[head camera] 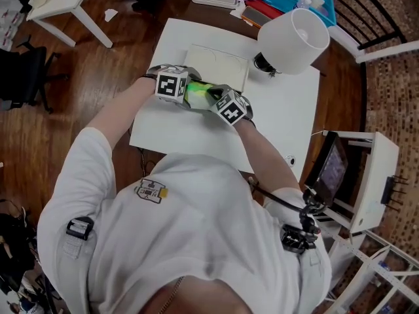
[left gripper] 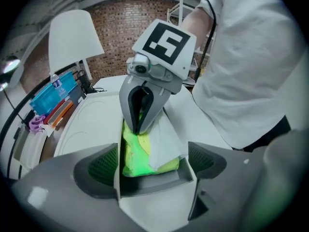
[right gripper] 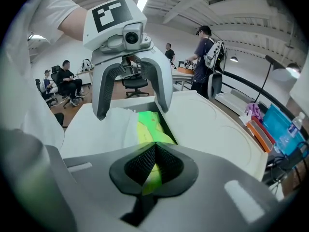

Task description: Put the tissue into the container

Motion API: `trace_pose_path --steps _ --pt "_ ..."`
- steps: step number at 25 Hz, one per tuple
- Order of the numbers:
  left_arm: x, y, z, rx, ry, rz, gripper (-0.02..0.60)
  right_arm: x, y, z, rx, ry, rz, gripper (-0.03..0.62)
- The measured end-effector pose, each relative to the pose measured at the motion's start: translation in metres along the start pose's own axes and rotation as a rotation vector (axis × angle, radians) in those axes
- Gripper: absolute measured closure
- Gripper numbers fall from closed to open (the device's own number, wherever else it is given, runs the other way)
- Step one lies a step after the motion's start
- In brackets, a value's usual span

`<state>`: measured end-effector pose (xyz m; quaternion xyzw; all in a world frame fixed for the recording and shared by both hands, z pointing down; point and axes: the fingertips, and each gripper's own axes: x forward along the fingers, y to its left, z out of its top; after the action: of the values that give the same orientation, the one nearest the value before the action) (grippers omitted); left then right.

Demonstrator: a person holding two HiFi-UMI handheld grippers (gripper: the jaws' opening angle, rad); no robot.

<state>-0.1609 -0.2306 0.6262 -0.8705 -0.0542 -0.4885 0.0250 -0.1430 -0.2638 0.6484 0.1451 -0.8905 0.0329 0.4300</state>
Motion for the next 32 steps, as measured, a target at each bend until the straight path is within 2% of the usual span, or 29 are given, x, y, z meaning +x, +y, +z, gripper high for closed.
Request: trace_pose_path --steps 3,6,9,10,14,18,21,25,32 --pt "-0.004 0.001 0.006 -0.097 -0.075 0.063 0.143 0.001 0.0 -0.003 0.005 -0.009 0.01 0.594" --pt "-0.012 -0.008 0.017 -0.236 -0.212 0.125 0.143 -0.003 0.005 -0.007 0.026 -0.014 0.024 0.594" --pt "-0.03 -0.017 0.01 -0.327 -0.3 0.195 0.143 -0.01 0.003 0.009 0.036 -0.058 0.022 0.593" --pt "-0.037 -0.019 0.006 -0.342 -0.318 0.221 0.143 -0.013 0.0 0.018 0.043 -0.086 0.013 0.571" --pt "-0.062 -0.029 0.007 -0.386 -0.412 0.312 0.143 -0.044 -0.005 0.041 0.061 -0.195 -0.031 0.56" --pt "-0.077 -0.053 0.009 -0.44 -0.504 0.37 0.143 -0.077 0.012 0.05 0.072 -0.265 -0.066 0.56" --pt "-0.085 -0.072 0.008 -0.462 -0.532 0.422 0.143 -0.092 0.03 0.055 0.052 -0.295 -0.057 0.56" --pt "-0.06 -0.095 0.037 -0.441 -0.54 0.415 0.143 -0.121 0.05 0.026 0.063 -0.31 -0.062 0.559" --pt "-0.008 -0.157 0.086 -0.491 -0.546 0.335 0.143 -0.154 0.098 -0.044 0.083 -0.243 -0.038 0.567"
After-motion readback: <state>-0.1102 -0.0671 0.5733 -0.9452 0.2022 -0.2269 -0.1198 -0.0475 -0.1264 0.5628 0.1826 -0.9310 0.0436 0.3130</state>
